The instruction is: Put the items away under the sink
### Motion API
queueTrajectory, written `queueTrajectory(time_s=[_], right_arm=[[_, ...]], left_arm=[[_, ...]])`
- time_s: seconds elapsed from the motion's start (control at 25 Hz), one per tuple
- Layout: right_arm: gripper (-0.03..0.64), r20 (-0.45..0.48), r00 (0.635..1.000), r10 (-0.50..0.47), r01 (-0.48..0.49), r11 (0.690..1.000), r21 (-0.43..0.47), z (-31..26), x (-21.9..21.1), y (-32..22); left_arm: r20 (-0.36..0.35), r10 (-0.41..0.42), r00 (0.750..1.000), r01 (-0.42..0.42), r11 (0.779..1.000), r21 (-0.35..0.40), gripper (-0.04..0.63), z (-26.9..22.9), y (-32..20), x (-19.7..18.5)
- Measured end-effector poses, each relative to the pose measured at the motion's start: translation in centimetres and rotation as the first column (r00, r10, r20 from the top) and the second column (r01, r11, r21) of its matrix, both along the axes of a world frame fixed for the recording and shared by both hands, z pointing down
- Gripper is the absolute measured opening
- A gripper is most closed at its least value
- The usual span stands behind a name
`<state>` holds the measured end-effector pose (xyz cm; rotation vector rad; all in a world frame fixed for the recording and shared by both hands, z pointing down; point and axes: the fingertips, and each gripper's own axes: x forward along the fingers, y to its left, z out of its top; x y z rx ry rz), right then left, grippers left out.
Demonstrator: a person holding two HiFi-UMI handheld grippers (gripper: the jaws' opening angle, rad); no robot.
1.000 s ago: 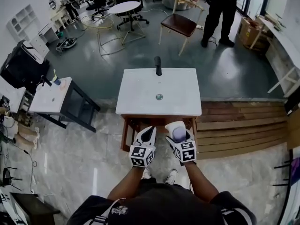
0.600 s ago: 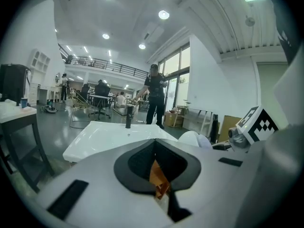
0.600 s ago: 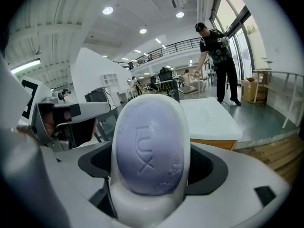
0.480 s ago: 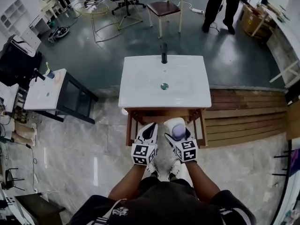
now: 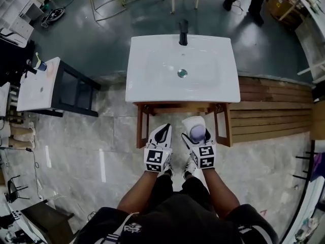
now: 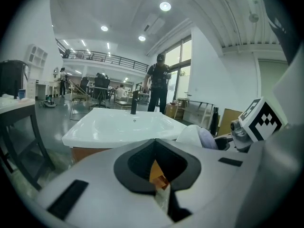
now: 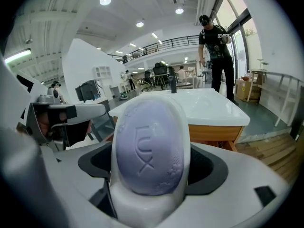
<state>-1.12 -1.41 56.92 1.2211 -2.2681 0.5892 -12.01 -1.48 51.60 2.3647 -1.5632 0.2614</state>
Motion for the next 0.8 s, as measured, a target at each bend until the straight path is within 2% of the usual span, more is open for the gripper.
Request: queueTrajectory(time_s=[0.24, 0.48, 0.8], right_arm=[[0.468, -0.038, 0.998, 0.049, -0.05, 0.998, -0.024, 5.8, 0.9, -1.8], [0.468, -0.028, 0.998, 0.055, -0.055, 0.998, 0.01, 11.8, 1.7, -4.0], [0.468, -0.072, 0.996, 0.048, -0.044, 0.998, 0.049, 22.2, 2.1, -7.8]], left_arm=[[0.011, 0.0, 1.0, 0.0, 1.0, -0.018, 0.008, 6.3, -2.1, -0.3], [0.088, 0.066, 0.994, -0.069, 0.997, 0.027, 0.008, 12.0, -3.9, 0.7], [0.078, 0.024, 0.997, -0.029, 0.998, 0.062, 0.008, 24.3, -7.3, 0.4]])
